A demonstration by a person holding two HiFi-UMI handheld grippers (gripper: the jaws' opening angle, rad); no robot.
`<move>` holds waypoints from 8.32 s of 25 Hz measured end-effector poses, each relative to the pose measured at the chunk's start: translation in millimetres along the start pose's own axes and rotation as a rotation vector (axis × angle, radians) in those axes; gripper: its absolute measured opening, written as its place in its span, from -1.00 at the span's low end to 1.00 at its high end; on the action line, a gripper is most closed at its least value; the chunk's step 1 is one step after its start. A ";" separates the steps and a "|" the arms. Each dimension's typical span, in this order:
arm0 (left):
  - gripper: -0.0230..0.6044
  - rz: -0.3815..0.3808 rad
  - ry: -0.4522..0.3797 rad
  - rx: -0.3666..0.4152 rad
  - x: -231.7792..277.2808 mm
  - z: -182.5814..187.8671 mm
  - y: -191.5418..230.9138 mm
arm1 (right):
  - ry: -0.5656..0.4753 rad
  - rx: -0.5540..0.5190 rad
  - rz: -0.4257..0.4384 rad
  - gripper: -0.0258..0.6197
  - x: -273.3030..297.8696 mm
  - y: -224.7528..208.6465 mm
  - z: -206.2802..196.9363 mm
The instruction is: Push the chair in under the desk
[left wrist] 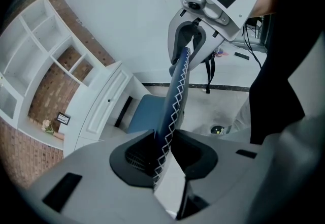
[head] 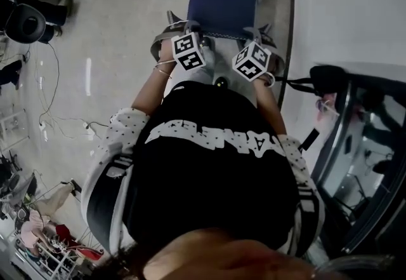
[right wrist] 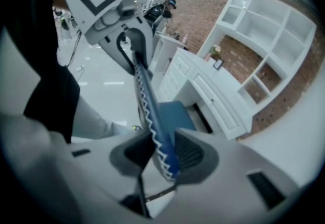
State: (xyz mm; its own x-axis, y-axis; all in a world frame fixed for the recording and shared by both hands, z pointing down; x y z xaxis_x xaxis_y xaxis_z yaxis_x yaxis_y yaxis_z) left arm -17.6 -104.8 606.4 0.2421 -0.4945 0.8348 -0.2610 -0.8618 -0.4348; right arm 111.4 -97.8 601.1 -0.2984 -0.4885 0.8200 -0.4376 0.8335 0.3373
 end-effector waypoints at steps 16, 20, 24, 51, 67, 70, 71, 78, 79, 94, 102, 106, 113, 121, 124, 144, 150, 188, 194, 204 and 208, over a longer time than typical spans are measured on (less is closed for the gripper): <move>-0.53 0.011 0.019 0.031 15.0 6.3 19.6 | -0.008 -0.011 0.006 -0.50 11.3 -20.6 4.1; -0.52 0.007 0.037 0.024 17.6 0.1 26.8 | -0.024 -0.020 0.019 -0.50 16.4 -21.1 11.4; -0.52 0.018 0.034 0.032 19.0 2.1 33.7 | -0.020 -0.016 0.011 -0.50 18.0 -27.5 13.8; -0.53 0.005 0.003 0.045 61.7 19.9 98.7 | 0.033 -0.016 -0.005 -0.50 58.3 -101.9 26.3; -0.53 -0.006 -0.009 0.051 75.3 19.7 123.7 | 0.058 -0.020 0.012 -0.50 76.5 -121.4 36.1; -0.53 -0.008 -0.009 0.050 77.5 18.1 130.1 | 0.065 -0.030 0.014 -0.50 80.3 -126.4 39.4; -0.53 -0.008 -0.008 0.049 78.2 17.8 132.6 | 0.065 -0.032 0.012 -0.50 81.2 -128.6 41.2; -0.53 0.015 0.004 0.048 84.8 15.9 153.1 | 0.057 -0.047 0.012 -0.50 90.3 -142.1 53.7; -0.53 0.022 0.012 0.048 87.0 14.2 158.3 | 0.053 -0.055 0.009 -0.51 93.2 -145.0 56.7; -0.53 0.005 -0.001 0.044 99.1 10.8 187.2 | 0.074 -0.045 0.030 -0.52 111.3 -164.6 72.1; -0.53 -0.004 -0.002 0.044 105.3 9.1 199.8 | 0.090 -0.044 0.017 -0.52 119.5 -174.8 78.0; -0.53 0.001 -0.001 0.047 106.9 12.4 201.8 | 0.092 -0.046 0.010 -0.52 119.5 -178.6 75.9; -0.53 -0.010 -0.010 0.050 115.3 3.5 220.6 | 0.106 -0.036 0.016 -0.52 134.0 -188.1 89.4; -0.53 -0.009 -0.018 0.064 120.5 7.1 234.3 | 0.112 -0.023 0.024 -0.53 137.4 -197.6 93.6; -0.53 -0.020 -0.025 0.064 127.1 -2.0 246.9 | 0.128 -0.021 0.013 -0.53 148.9 -206.2 104.0; -0.52 -0.044 -0.074 0.101 140.7 -2.8 268.4 | 0.166 0.026 -0.025 -0.51 164.1 -224.1 111.8; -0.52 -0.040 -0.084 0.106 139.4 1.5 270.5 | 0.162 0.037 -0.023 -0.51 163.0 -225.2 111.0; -0.51 -0.034 -0.051 0.066 166.5 22.8 309.8 | 0.164 -0.018 0.009 -0.51 181.9 -280.8 112.9; -0.51 -0.036 -0.043 0.060 173.7 23.6 318.2 | 0.165 -0.027 0.014 -0.51 188.0 -289.4 114.0; -0.50 -0.023 -0.033 0.054 175.0 19.5 331.5 | 0.153 -0.041 0.021 -0.52 192.6 -294.0 124.0; -0.49 -0.019 -0.032 0.048 176.1 17.2 337.2 | 0.146 -0.045 0.027 -0.53 195.7 -295.7 128.6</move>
State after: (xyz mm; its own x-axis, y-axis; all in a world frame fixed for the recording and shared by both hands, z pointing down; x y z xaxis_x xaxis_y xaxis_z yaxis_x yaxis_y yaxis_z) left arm -47.0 -484.5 600.9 0.2764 -0.4808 0.8321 -0.2109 -0.8751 -0.4356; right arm 73.3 -473.0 602.4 -0.1813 -0.4254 0.8867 -0.3917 0.8582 0.3317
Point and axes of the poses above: the fingertips, and each gripper's own axes: x forward along the fingers, y to its left, z out of its top, the point moved 1 cm from there along -x, backward along the fingers, and after that the axes turned 3 degrees about z, right-handed, at the moved point
